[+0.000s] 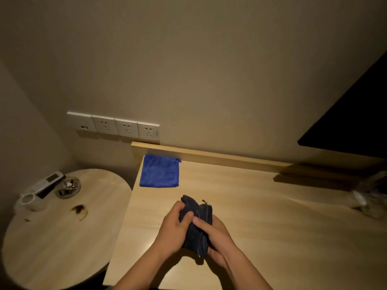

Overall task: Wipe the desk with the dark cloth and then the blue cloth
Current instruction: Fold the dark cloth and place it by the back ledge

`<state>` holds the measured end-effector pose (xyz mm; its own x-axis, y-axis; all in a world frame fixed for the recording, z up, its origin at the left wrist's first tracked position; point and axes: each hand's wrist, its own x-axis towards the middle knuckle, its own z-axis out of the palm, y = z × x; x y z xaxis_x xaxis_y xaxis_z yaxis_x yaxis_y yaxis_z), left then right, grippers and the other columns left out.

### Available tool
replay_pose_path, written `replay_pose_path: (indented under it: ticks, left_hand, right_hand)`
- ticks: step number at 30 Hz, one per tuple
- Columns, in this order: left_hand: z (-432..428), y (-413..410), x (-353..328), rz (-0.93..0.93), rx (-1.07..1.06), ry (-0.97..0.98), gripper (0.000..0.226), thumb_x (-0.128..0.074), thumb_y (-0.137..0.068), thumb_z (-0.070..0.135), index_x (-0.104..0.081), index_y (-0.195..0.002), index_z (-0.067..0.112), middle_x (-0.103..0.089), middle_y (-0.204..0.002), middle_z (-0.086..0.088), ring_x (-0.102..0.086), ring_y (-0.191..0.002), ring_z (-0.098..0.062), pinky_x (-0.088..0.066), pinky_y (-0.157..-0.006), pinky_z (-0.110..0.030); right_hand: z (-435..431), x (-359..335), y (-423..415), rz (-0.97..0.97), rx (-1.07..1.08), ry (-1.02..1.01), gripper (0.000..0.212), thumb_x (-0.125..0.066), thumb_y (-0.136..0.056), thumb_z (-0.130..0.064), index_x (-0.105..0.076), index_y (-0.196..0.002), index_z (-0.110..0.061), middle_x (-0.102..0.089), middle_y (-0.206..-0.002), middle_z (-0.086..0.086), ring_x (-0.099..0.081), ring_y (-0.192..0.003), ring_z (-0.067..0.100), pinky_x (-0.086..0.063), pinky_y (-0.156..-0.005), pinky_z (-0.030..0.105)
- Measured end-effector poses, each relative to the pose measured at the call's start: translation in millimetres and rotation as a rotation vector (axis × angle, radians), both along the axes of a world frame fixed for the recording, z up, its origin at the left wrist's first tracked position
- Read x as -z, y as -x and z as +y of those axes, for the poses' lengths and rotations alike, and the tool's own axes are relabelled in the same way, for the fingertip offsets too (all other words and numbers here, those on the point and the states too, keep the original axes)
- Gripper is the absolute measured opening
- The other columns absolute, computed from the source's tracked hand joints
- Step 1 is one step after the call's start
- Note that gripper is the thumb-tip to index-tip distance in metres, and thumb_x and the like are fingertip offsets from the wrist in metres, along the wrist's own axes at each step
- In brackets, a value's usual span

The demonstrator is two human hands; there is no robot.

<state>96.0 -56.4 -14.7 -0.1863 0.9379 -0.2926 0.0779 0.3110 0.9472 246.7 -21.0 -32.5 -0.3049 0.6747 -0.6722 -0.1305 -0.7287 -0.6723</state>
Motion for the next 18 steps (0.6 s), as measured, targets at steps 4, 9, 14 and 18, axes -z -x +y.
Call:
replay_pose_path:
  ticks: [4, 9, 14, 18]
  left_hand:
    - [31, 24, -6, -0.034, 0.061, -0.026, 0.009, -0.059, -0.106, 0.013, -0.06, -0.102, 0.02, -0.071, -0.088, 0.012, -0.069, -0.084, -0.003, -0.051, -0.073, -0.015]
    - [73, 41, -2, -0.142, 0.007, 0.034, 0.009, -0.057, -0.107, 0.015, -0.059, -0.114, 0.019, -0.071, -0.107, 0.001, -0.07, -0.093, 0.001, -0.053, -0.072, -0.011]
    - [111, 40, 21, -0.157, -0.024, 0.058, 0.005, -0.054, -0.107, 0.009, -0.058, -0.111, 0.009, -0.07, -0.103, -0.01, -0.073, -0.086, -0.007, -0.055, -0.068, -0.017]
    - [147, 36, 52, -0.14, -0.135, 0.112, 0.006, -0.054, -0.108, 0.016, -0.057, -0.112, 0.013, -0.069, -0.109, -0.006, -0.07, -0.102, -0.02, -0.055, -0.071, -0.021]
  right_hand:
    - [31, 10, 36, -0.002, 0.085, 0.152, 0.035, -0.066, -0.096, -0.01, -0.066, -0.127, 0.006, -0.073, -0.118, 0.032, -0.069, -0.117, 0.047, -0.054, -0.104, 0.061]
    - [62, 27, 49, 0.042, 0.259, 0.262, 0.043, -0.058, -0.104, -0.033, -0.072, -0.124, 0.003, -0.074, -0.12, 0.03, -0.068, -0.118, 0.049, -0.054, -0.103, 0.062]
    - [106, 38, 37, -0.244, 0.147, -0.039, 0.027, -0.067, -0.102, -0.027, -0.068, -0.116, -0.003, -0.078, -0.112, 0.02, -0.077, -0.102, 0.037, -0.059, -0.095, 0.061]
    - [154, 49, 35, -0.475, 0.162, -0.217, 0.018, -0.054, -0.109, -0.028, -0.062, -0.11, -0.012, -0.074, -0.109, 0.013, -0.074, -0.098, 0.027, -0.063, -0.085, 0.046]
